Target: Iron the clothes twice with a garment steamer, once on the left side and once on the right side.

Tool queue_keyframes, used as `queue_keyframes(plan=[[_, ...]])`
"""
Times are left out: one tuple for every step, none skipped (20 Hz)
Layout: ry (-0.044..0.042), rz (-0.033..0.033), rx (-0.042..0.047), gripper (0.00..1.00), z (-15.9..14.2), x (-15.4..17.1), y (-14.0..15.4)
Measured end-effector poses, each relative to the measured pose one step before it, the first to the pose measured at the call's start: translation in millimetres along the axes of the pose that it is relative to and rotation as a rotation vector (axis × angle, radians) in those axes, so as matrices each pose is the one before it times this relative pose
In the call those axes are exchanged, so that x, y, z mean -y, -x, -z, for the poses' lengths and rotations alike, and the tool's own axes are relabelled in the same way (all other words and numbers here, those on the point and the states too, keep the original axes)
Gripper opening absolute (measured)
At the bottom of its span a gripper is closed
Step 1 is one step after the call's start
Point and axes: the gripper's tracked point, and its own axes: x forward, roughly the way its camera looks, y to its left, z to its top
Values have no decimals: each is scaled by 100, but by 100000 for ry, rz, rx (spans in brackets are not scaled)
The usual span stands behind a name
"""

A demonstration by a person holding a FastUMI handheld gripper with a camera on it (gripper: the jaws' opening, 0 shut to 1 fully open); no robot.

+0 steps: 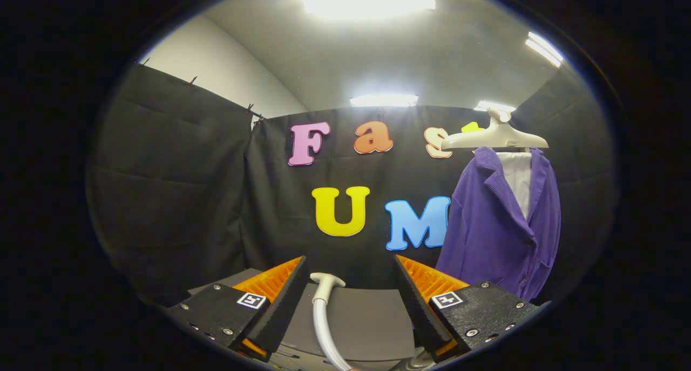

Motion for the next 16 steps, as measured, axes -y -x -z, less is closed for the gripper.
queue_keyframes(plan=[[-1745,-564,-3748,95,108,-604,-1004],[21,2730,-1992,95,-470,440,-1437],[1445,3836,-1378,95,-403,699,-1288],[967,4224,-2587,95,-18,480,-1483],[-156,2668,-3269,95,296,-264,-1634],[-929,1609,-2716,95,167,-479,-1735],[-98,-73,-3350,95,331,-759,-1719],[50,369,-3263,94,451,-626,-2106],[593,-547,-4276,95,676,-467,-1729],[395,-164,-5013,94,852,-444,-1550],[-904,1435,-4283,95,898,7,-1688],[-2026,81,-5318,95,1049,-126,-1543],[-4195,133,-5589,95,884,-271,-1641],[-4355,-3688,-5505,95,859,-906,-1080],[-3685,-1046,-3405,95,970,-38,-766],[-3916,1629,-2048,95,269,395,-878]])
